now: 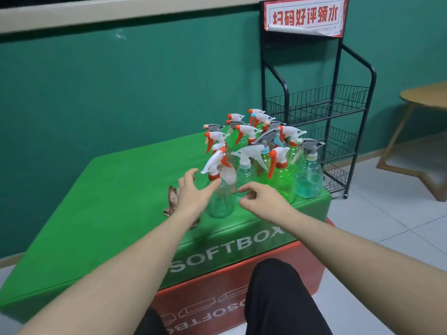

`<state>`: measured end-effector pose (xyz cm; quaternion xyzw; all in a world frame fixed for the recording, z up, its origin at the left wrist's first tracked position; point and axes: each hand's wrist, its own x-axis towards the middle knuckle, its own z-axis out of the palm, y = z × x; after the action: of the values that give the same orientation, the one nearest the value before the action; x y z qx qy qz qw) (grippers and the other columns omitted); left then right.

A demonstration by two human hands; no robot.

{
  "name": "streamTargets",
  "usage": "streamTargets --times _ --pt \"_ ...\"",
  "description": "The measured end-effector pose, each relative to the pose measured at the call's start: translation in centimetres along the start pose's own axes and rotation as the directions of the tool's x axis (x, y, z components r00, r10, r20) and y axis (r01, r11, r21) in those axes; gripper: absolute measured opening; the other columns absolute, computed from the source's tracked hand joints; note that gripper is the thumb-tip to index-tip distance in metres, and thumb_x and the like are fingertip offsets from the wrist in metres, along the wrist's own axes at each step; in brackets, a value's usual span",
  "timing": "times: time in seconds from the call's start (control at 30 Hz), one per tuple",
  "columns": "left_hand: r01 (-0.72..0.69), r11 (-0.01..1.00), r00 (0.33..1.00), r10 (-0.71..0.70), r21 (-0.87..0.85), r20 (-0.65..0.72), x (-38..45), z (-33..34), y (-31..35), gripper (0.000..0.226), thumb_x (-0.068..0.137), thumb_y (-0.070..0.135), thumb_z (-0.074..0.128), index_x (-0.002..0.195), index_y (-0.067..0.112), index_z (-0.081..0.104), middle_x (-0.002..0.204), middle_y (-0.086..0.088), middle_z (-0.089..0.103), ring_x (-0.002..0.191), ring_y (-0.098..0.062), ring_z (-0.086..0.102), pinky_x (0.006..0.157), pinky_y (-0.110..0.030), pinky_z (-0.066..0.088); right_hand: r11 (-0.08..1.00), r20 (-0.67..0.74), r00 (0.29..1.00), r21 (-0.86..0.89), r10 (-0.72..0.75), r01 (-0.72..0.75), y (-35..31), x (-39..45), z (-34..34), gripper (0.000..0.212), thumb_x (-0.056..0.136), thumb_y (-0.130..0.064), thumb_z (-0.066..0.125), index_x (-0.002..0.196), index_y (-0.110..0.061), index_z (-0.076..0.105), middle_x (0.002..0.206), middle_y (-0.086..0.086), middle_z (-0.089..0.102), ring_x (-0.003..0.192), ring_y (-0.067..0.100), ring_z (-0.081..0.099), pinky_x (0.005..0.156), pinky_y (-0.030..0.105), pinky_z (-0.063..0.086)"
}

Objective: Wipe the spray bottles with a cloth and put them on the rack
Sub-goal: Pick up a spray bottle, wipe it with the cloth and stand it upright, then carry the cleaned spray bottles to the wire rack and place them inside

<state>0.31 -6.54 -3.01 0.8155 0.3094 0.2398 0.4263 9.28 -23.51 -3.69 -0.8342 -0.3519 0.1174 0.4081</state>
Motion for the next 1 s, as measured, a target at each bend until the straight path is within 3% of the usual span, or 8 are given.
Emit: streamTargets --times 0.17,0.3,0.37,0.5,0.7,0.83,0.9,1.0 --pt "-0.168 0.986 0.983 0.168 0.000 -0.072 1.6 -3.4 4.4 0.028 0.093 0.035 0.068 0.114 0.031 0.050 0.115 0.002 0.054 0.104 -0.022 0.055 0.091 -0.037 0.046 0.994 -0.032 0.994 -0.033 -0.103 0.102 -5.4 2.2 -1.8 0.025 0.096 -0.027 0.059 0.119 -0.025 0.067 0.089 -0.008 0.067 0.061 0.005 0.056 0.050 0.014 0.039" --pt "-0.211 0.976 0.976 0.206 -0.059 -0.072 5.5 -4.9 8.0 0.015 0.097 0.027 0.064 0.107 0.025 0.054 0.096 0.006 0.055 0.072 -0.011 0.049 0.062 -0.029 0.037 0.990 -0.045 0.989 -0.017 -0.140 0.139 -9.1 6.6 -3.6 0.027 0.094 -0.022 0.058 0.119 -0.021 0.068 0.092 -0.004 0.069 0.077 0.021 0.071 0.076 0.032 0.058" --pt "-0.204 0.977 0.978 0.199 -0.067 -0.069 8.2 -4.9 9.0 0.011 0.097 0.024 0.063 0.104 0.023 0.055 0.088 0.008 0.054 0.066 -0.008 0.047 0.058 -0.025 0.036 0.985 -0.058 0.985 -0.067 -0.162 0.158 -10.3 9.5 -4.3 0.027 0.093 -0.022 0.058 0.118 -0.022 0.070 0.091 -0.006 0.069 0.072 0.014 0.067 0.077 0.026 0.055" --pt "-0.192 0.977 0.981 0.190 -0.091 -0.030 15.6 -3.4 10.0 0.007 0.096 0.022 0.061 0.103 0.021 0.059 0.087 0.006 0.057 0.068 -0.007 0.049 0.059 -0.023 0.037 0.976 -0.063 0.980 -0.121 -0.187 0.179 -11.1 16.5 -6.1 0.024 0.094 -0.023 0.060 0.115 -0.022 0.071 0.084 -0.010 0.070 0.071 0.010 0.067 0.058 0.010 0.046" --pt "-0.067 0.988 0.993 0.079 -0.141 0.084 24.1 -0.1 10.7 0.012 0.097 0.010 0.060 0.108 0.015 0.061 0.079 0.005 0.055 0.054 0.006 0.052 0.051 -0.008 0.037 0.993 -0.035 0.999 -0.118 -0.030 0.026 -9.0 25.7 -8.9 0.015 0.092 -0.023 0.062 0.104 -0.027 0.070 0.087 -0.001 0.074 0.080 0.020 0.072 0.076 0.029 0.056" --pt "0.119 0.975 0.974 -0.077 -0.189 0.214 25.6 0.0 13.5 0.011 0.095 0.009 0.062 0.100 0.019 0.059 0.085 -0.002 0.059 0.066 -0.007 0.059 0.063 -0.022 0.042 0.981 0.028 0.993 -0.159 0.119 -0.113 -9.5 28.3 -12.6 0.018 0.092 -0.020 0.062 0.107 -0.022 0.071 0.076 -0.009 0.065 0.053 -0.003 0.055 0.053 0.009 0.040" --pt "0.201 0.966 0.942 -0.144 -0.165 0.304 26.0 -0.1 15.4 0.013 0.095 0.014 0.062 0.095 0.026 0.057 0.091 -0.002 0.060 0.076 -0.018 0.057 0.074 -0.031 0.044 0.971 0.053 0.979 -0.148 0.196 -0.187 -10.7 28.8 -15.4 0.019 0.093 -0.020 0.060 0.109 -0.021 0.071 0.084 0.000 0.072 0.053 0.003 0.053 0.054 0.020 0.043" --pt "0.262 0.957 0.903 -0.197 -0.125 0.382 26.2 0.4 18.3 0.012 0.097 0.017 0.061 0.104 0.025 0.056 0.082 0.005 0.055 0.067 -0.016 0.050 0.069 -0.033 0.039 0.955 0.074 0.961 -0.154 0.267 -0.254 -11.8 29.6 -19.3 0.017 0.094 -0.025 0.060 0.107 -0.024 0.071 0.090 0.006 0.074 0.065 0.018 0.061 0.066 0.029 0.052"
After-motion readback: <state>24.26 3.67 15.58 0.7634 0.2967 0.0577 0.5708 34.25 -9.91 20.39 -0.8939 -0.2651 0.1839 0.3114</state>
